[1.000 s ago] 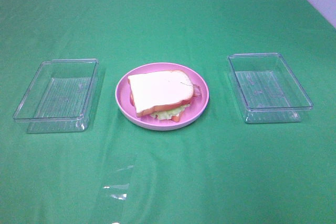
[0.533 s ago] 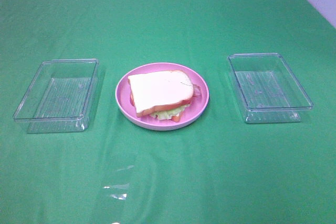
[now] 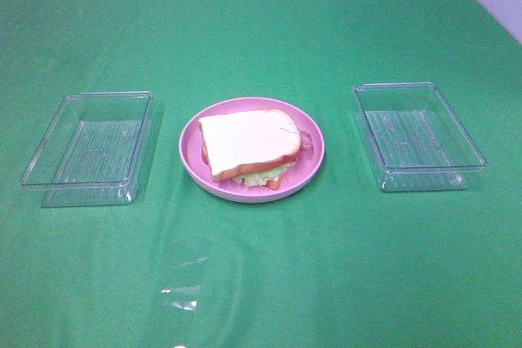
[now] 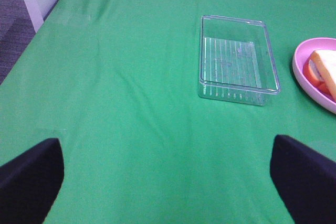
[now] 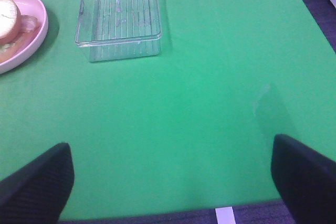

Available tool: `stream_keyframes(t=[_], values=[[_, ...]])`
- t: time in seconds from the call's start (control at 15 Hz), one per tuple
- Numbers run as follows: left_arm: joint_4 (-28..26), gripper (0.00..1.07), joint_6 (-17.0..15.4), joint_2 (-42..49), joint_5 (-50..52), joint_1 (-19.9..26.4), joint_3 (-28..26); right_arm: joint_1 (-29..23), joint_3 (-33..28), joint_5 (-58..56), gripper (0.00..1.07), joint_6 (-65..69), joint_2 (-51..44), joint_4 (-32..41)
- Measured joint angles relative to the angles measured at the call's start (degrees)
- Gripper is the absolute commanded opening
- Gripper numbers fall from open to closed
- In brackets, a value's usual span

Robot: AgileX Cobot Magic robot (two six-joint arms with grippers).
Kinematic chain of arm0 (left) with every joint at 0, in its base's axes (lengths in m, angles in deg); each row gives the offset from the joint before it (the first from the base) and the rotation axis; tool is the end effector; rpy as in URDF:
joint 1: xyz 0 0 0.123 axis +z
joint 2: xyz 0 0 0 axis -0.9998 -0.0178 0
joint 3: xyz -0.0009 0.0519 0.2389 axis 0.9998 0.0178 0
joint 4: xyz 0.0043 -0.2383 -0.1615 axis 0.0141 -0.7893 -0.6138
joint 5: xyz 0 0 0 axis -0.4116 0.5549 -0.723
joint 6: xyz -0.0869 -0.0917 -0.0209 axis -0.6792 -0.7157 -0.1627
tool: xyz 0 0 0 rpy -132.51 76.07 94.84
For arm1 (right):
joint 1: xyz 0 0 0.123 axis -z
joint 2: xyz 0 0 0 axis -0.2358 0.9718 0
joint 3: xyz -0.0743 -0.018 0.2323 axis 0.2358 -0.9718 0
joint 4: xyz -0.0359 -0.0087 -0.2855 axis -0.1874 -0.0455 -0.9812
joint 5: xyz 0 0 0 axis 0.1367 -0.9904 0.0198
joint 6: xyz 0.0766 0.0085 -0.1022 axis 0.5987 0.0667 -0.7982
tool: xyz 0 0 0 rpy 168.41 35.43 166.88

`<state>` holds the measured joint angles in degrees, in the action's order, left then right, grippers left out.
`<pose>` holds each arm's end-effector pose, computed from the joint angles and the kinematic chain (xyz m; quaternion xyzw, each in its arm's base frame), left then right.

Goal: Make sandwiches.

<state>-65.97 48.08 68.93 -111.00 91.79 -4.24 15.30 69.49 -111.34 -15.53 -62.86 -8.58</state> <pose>0.0963 0.0055 0.2843 -0.0907 0.8461 -0.0272 0.5246 0.1025 -0.0083 0.2582 0.0297 0.8740 -0.0215 0.4846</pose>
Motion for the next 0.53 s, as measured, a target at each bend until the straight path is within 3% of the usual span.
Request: stream_keyframes(t=[0.53], values=[[0.0,1.0,0.0,0.0,0.0,0.0,0.0,0.0,0.0,0.0,0.98,0.0,0.0,0.0]])
